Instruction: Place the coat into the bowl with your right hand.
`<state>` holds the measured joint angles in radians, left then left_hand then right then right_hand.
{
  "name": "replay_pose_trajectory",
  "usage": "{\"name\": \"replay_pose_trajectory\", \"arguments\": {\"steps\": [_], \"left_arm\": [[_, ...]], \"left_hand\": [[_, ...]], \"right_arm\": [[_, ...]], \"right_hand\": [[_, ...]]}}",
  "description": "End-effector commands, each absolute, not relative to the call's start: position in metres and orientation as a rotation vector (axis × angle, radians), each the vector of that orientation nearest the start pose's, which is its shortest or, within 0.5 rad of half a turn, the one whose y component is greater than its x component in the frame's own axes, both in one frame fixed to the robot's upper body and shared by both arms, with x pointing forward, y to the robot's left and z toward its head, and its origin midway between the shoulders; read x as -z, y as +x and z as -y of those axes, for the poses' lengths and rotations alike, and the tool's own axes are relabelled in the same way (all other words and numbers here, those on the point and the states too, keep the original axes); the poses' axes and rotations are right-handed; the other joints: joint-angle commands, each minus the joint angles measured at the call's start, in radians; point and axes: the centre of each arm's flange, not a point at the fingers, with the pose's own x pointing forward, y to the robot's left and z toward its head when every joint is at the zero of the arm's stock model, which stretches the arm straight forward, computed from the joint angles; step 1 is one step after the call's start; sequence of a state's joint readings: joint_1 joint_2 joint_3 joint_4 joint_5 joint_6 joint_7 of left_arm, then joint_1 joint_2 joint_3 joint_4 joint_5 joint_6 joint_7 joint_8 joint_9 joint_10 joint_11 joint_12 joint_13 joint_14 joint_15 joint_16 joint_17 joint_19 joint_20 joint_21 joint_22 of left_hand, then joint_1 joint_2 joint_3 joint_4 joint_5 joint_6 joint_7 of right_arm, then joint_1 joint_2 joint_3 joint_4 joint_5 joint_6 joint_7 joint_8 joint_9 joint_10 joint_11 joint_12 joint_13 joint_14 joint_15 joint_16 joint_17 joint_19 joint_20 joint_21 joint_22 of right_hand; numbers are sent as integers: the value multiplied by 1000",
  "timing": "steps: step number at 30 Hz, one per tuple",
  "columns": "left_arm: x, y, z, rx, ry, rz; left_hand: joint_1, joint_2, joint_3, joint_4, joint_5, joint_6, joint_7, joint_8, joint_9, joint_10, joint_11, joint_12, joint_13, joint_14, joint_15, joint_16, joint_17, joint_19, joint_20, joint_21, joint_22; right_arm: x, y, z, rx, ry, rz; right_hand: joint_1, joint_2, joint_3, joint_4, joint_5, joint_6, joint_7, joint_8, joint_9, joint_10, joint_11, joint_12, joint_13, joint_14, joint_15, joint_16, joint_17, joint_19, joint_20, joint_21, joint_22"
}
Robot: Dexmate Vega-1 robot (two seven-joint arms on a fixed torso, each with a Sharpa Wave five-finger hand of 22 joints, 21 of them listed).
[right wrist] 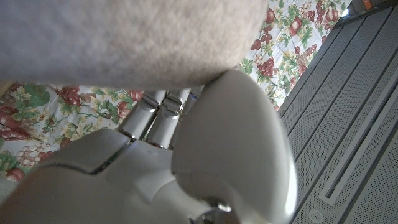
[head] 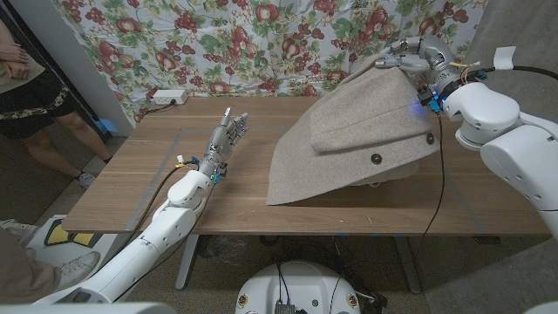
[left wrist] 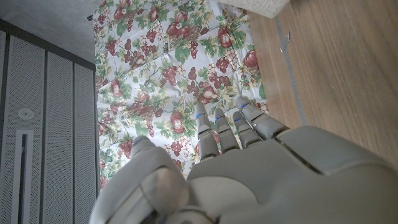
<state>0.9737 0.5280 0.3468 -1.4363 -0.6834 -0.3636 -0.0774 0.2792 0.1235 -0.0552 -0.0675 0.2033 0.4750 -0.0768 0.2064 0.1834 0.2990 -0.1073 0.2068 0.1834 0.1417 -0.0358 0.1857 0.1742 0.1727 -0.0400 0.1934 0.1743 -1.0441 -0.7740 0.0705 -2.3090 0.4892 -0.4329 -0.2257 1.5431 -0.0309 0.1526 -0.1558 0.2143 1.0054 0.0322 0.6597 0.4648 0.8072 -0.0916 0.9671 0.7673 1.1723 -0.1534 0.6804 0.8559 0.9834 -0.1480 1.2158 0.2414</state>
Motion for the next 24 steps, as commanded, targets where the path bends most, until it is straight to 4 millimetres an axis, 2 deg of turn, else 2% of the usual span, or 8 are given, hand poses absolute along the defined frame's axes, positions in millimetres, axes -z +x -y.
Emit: {"name": "replay_pose_trajectory", "arguments": {"steps": [1, 24], "left_arm": [[48, 620, -273, 304, -87, 650], [53, 621, -273, 302, -96, 640]], "left_hand": [[-6, 1, 1, 0, 0, 8, 2, -2, 3, 9, 1, -1, 4, -2, -100, 0, 5, 0, -76, 4, 4], [-8, 2, 3, 1, 0, 10, 2, -4, 3, 10, -2, -1, 4, -2, -102, 0, 4, 1, -77, 4, 4]], "right_arm": [[-188, 434, 298, 25, -405, 813], [-228, 420, 309, 51, -497, 829]], "right_hand": [[45, 31, 13, -1, -3, -1, 0, 5, 7, 0, -1, -4, 2, 41, -42, -1, 11, 12, -81, 4, -2], [34, 27, 49, -1, -4, -18, -3, 12, 31, -5, -4, -17, 1, 37, -44, -13, 47, 6, -81, 18, -12]]}}
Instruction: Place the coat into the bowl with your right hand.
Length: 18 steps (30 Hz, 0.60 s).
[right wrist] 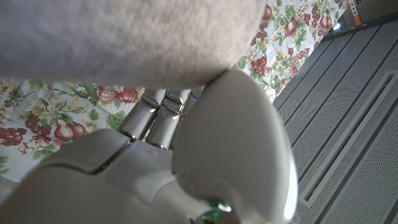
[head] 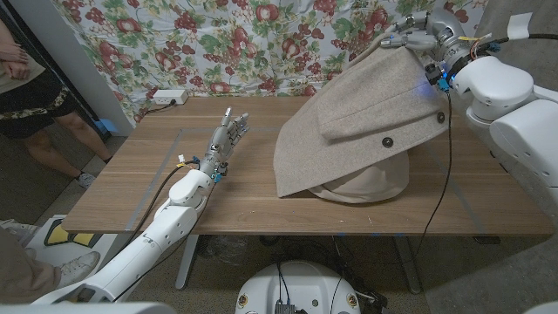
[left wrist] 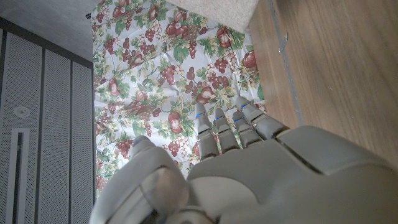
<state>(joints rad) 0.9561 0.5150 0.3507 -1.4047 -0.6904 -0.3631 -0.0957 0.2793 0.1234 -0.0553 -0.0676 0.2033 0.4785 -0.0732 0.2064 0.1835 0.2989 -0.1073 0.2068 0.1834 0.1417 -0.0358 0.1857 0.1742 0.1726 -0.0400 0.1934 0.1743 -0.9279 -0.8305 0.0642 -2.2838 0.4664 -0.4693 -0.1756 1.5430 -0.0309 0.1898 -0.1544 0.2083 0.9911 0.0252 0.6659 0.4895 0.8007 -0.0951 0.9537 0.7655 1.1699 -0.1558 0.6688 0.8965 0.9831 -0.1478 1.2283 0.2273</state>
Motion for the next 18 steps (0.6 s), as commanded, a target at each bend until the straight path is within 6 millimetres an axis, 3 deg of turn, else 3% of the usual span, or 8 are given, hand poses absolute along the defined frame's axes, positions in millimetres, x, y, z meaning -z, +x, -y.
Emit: {"name": "replay_pose_trajectory", "arguments": {"steps": [1, 18], "left_arm": [[53, 621, -273, 302, -97, 639], [55, 618, -272, 305, -93, 636]], "left_hand": [[-9, 2, 4, 1, 0, 6, -2, -4, 3, 11, -2, -1, 4, -2, -101, 0, 4, 0, -76, 4, 4], [-10, 2, 6, 1, 0, 7, 0, -5, 3, 11, -2, -1, 4, -3, -101, -1, 4, 1, -77, 4, 4]], "right_arm": [[-229, 419, 310, 55, -494, 829], [-272, 383, 336, 151, -563, 901]], "right_hand": [[34, 27, 13, -2, 2, -4, 4, 6, 6, 3, 0, -3, 2, 40, -42, -2, 7, 6, -81, 6, 2], [28, 22, 32, -4, 2, -6, 5, 12, 18, 7, 4, -6, 2, 43, -42, -9, 24, 2, -81, 14, -4]]}}
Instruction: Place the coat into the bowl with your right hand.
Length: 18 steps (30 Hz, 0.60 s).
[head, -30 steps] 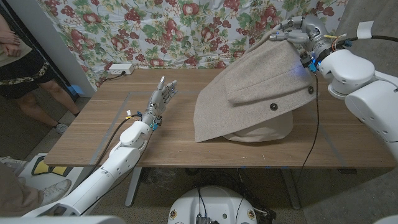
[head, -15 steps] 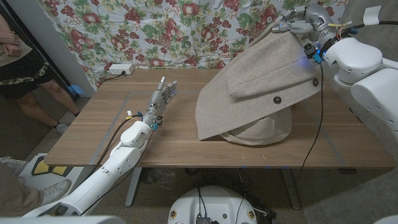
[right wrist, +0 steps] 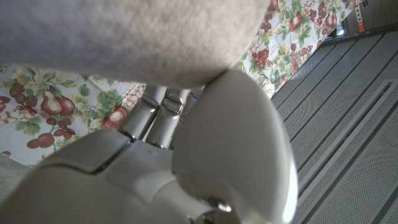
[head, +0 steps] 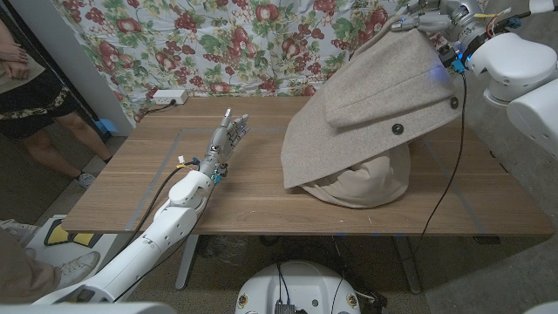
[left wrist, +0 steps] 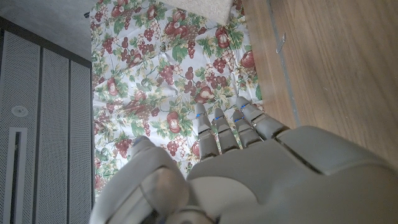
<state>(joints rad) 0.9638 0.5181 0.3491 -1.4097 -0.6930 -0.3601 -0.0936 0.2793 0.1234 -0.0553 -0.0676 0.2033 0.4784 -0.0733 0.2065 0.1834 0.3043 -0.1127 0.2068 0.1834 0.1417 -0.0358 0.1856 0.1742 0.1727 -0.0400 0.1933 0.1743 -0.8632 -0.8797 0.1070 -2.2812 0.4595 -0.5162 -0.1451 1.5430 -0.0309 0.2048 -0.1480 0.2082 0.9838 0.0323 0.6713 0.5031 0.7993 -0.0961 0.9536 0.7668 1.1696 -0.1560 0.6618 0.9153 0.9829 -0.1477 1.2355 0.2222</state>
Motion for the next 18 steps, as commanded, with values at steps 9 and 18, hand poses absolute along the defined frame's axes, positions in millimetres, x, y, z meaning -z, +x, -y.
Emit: {"name": "replay_pose_trajectory", "arguments": {"steps": [9, 18], "left_arm": [[56, 615, -271, 305, -94, 637], [56, 615, -271, 305, -91, 631]], "left_hand": [[-11, 1, 7, 1, 0, 8, 2, -6, 3, 7, 4, -2, 4, -3, -101, 0, 4, 1, -77, 4, 4], [-11, 1, 8, 1, 0, 7, 4, -6, 3, 7, 2, -2, 4, -3, -100, 0, 4, 1, -77, 4, 4]], "right_arm": [[-289, 373, 347, 188, -581, 922], [-310, 368, 353, 209, -606, 937]], "right_hand": [[24, 19, 28, -10, 3, -3, 0, 9, 11, 8, 2, -8, 3, 45, -42, -6, 15, 2, -81, 13, 0], [19, 20, 40, -9, 3, -5, 0, 12, 18, 4, 5, -11, 4, 44, -42, -16, 18, -2, -81, 16, -5]]}}
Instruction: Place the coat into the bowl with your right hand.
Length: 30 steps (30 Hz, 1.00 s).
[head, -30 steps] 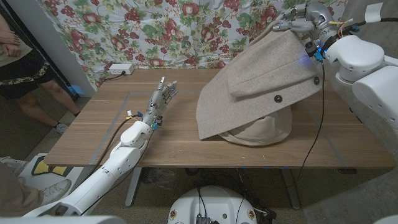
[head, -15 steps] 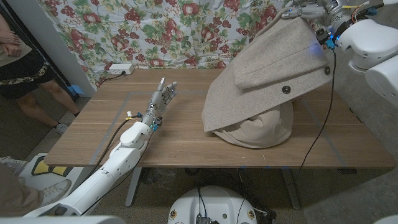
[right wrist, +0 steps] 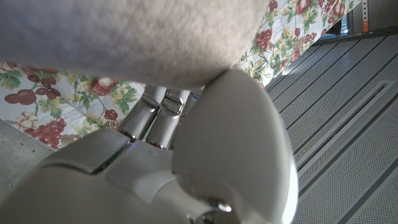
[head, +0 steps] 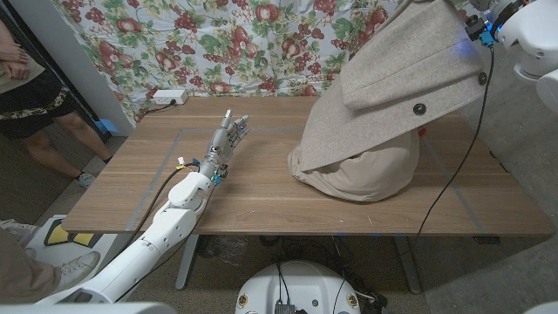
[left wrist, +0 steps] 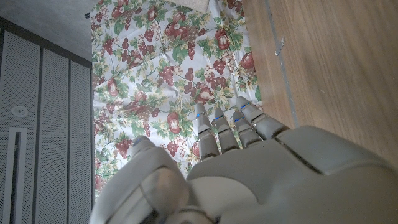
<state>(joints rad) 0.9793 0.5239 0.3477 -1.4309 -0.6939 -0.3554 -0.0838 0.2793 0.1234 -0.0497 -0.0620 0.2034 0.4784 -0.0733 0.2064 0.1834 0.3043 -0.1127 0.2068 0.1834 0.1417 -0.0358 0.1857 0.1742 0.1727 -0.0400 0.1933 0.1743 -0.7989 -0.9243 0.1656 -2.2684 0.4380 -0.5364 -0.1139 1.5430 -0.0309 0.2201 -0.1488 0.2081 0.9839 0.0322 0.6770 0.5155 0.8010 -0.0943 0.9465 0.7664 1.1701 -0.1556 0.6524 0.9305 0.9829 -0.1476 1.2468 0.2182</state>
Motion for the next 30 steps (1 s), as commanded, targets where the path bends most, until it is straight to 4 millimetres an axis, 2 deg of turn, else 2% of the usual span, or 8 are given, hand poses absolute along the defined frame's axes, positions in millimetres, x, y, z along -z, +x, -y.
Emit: {"name": "replay_pose_trajectory", "arguments": {"steps": [1, 15, 23, 30], "left_arm": [[56, 615, -270, 305, -92, 630], [55, 620, -266, 318, -95, 627], [55, 622, -266, 319, -98, 623], [54, 624, -267, 321, -93, 620]], "left_hand": [[-11, 1, 3, -4, 0, 8, 4, -6, 3, 7, 3, -2, 4, -3, -100, 0, 4, 1, -77, 4, 4], [-13, 1, 5, -4, 0, 8, 3, -7, 3, 8, 3, -2, 4, -3, -102, 0, 4, 1, -77, 4, 4], [-13, 1, 6, -4, 0, 7, 5, -8, 3, 8, 2, -2, 4, -2, -101, 0, 4, 1, -77, 4, 4], [-14, 1, 7, -4, 0, 8, 4, -8, 3, 8, 4, -2, 4, -3, -101, 0, 4, 1, -77, 4, 4]], "right_arm": [[-312, 367, 353, 213, -612, 939], [-346, 353, 356, 244, -652, 966], [-359, 349, 356, 256, -673, 980], [-371, 343, 364, 303, -678, 994]], "right_hand": [[19, 19, 26, -8, 3, -5, 0, 7, 6, 4, 6, -6, 1, 44, -43, -7, 4, -3, -81, 5, -2], [11, 14, 45, -9, 2, -8, 1, 11, 15, 11, 5, -10, -2, 47, -43, -19, 11, -6, -81, 14, -4], [7, 11, 54, -9, 1, -11, 1, 12, 20, 10, 5, -10, 1, 49, -43, -25, 14, -10, -81, 17, -6], [2, 9, 63, -9, 1, -14, 2, 14, 24, 8, 5, -11, 5, 51, -42, -31, 15, -11, -81, 22, -6]]}}
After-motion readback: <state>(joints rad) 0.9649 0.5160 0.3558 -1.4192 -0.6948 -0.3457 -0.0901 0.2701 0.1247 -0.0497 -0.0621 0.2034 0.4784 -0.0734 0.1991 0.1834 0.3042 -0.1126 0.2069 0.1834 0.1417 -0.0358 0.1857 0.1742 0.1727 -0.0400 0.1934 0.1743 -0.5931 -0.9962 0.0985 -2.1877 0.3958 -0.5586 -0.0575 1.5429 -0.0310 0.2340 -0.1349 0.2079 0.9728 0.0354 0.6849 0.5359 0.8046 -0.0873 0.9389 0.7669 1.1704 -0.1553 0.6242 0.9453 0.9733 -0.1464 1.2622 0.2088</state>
